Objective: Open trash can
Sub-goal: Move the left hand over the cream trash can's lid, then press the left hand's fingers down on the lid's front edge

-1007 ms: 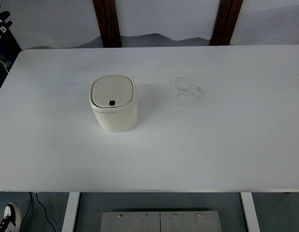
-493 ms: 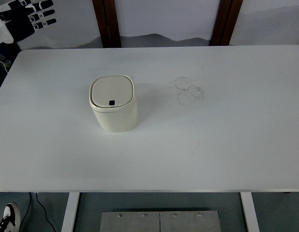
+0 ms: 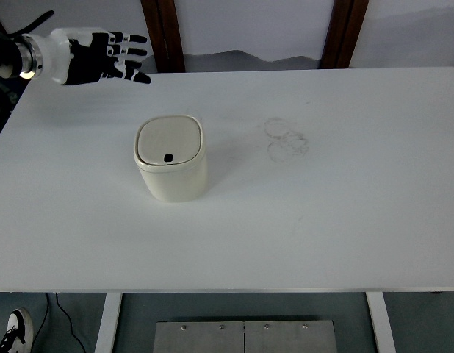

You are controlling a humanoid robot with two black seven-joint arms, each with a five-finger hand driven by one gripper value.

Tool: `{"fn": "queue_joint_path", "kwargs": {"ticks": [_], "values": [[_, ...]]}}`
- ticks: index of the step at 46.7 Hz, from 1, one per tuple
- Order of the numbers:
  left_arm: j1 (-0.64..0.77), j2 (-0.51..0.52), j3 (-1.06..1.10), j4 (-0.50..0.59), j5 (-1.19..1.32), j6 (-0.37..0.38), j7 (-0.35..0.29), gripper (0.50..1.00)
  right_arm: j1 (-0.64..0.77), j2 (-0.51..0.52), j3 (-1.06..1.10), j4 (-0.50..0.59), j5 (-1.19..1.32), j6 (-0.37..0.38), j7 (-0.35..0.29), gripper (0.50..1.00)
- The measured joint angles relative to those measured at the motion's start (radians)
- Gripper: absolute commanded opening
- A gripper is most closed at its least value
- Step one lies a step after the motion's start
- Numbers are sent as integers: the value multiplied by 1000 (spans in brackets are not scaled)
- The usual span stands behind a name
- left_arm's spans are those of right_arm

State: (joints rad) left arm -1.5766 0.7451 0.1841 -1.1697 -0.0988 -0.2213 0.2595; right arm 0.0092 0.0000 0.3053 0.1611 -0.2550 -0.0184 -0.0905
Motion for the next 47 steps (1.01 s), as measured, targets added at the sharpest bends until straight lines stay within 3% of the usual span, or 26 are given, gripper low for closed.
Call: {"fn": "queue_joint_path", "kwargs": {"ticks": [8, 17, 30, 47], "values": [[-31, -13, 43, -36, 0, -14, 18, 1000, 0, 0, 0, 0, 0, 0, 0, 995], [-76, -45, 82, -60, 7, -35, 80, 1000, 0, 0, 0, 0, 0, 0, 0, 995], [-125, -86, 118, -130, 48, -79, 94, 1000, 0, 0, 0, 0, 0, 0, 0, 995], [-202, -102, 212, -165, 50, -92, 190, 1000, 2, 0, -1, 0, -12, 0, -1, 995]]}}
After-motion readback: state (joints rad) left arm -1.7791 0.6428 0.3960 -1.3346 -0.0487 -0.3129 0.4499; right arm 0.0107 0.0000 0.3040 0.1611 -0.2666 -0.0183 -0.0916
